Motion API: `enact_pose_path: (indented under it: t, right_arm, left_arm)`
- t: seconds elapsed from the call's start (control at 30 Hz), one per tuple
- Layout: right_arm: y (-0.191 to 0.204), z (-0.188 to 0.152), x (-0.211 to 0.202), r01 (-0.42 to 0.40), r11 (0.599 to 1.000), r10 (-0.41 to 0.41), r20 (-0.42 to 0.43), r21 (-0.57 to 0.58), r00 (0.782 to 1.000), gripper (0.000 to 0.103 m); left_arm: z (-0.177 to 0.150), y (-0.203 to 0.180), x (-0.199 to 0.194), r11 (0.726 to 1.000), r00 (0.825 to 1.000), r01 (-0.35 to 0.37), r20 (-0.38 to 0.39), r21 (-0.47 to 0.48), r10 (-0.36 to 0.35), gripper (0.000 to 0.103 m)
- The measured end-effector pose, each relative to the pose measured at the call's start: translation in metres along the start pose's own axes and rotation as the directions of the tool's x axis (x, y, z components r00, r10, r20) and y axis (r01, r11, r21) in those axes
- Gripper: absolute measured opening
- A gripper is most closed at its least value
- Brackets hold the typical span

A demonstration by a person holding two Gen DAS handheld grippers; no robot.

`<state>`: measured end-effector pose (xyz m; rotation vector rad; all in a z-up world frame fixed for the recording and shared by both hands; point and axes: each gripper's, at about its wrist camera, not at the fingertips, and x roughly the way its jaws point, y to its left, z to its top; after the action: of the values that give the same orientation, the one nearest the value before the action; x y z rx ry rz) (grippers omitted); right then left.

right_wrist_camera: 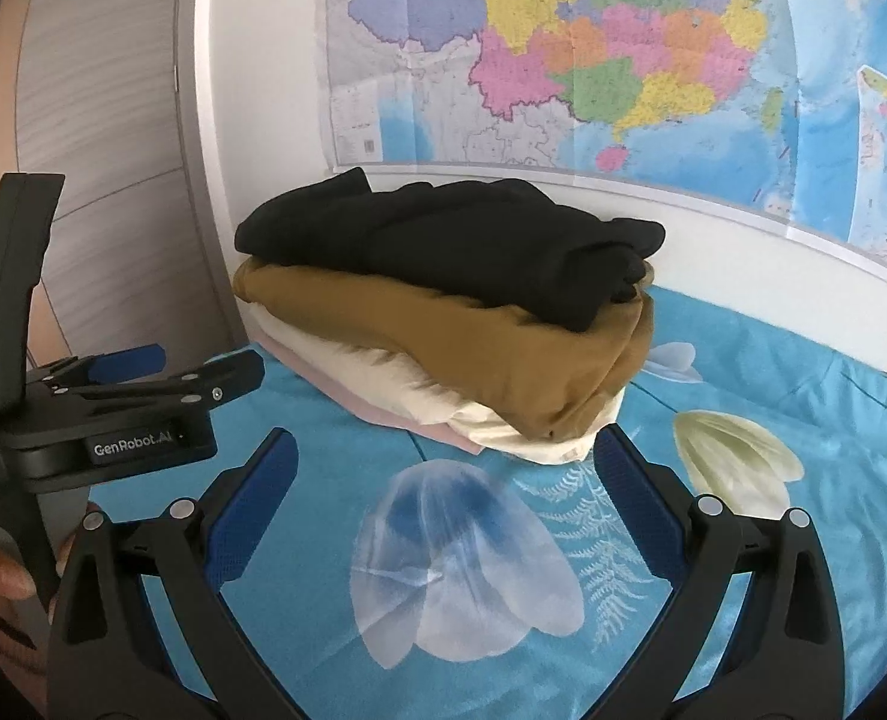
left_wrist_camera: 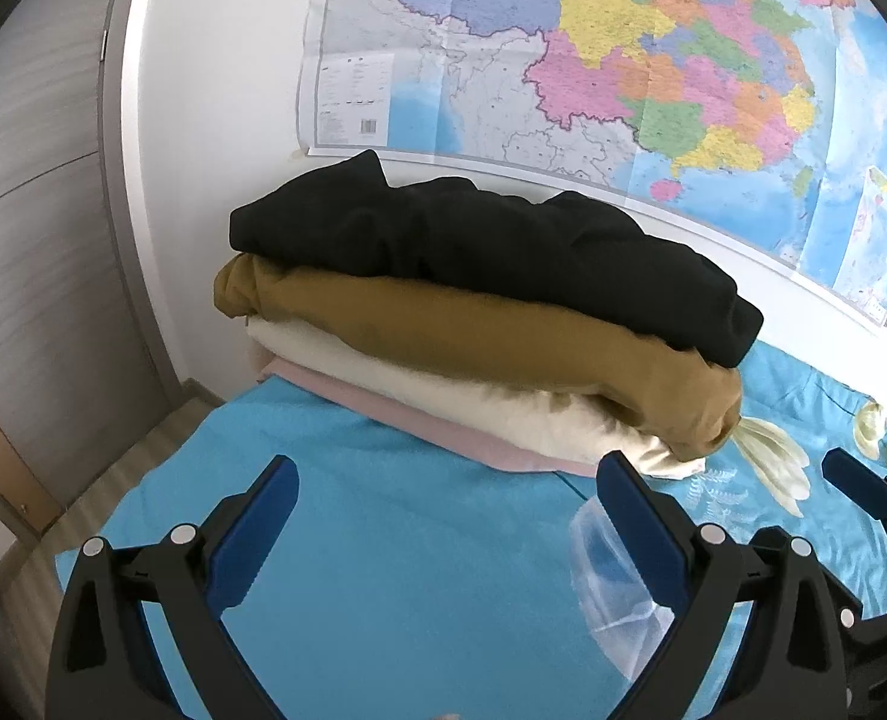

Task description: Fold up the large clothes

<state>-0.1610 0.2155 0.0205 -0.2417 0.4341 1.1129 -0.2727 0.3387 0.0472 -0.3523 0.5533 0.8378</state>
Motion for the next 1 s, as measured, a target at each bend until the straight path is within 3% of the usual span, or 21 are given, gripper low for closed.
enact_pose_path:
  t: [0.5,1.0]
  right_arm:
    - [-0.001,-0.009,-0.009,0.007,1.000,-0.007,-0.003,0.020,1.000,0.097]
    - [-0.004,-0.012,-0.016,0.019,0.999,-0.020,0.007,0.041,1.000,0.097]
  left_arm:
    - [-0.016,-0.004,-0.013,0.999,0.999,-0.046,0.008,0.026,0.046,0.097]
    - [-0.019,-0.014,-0.022,0.997,0.998,-0.049,0.033,0.063,0.047,0.097]
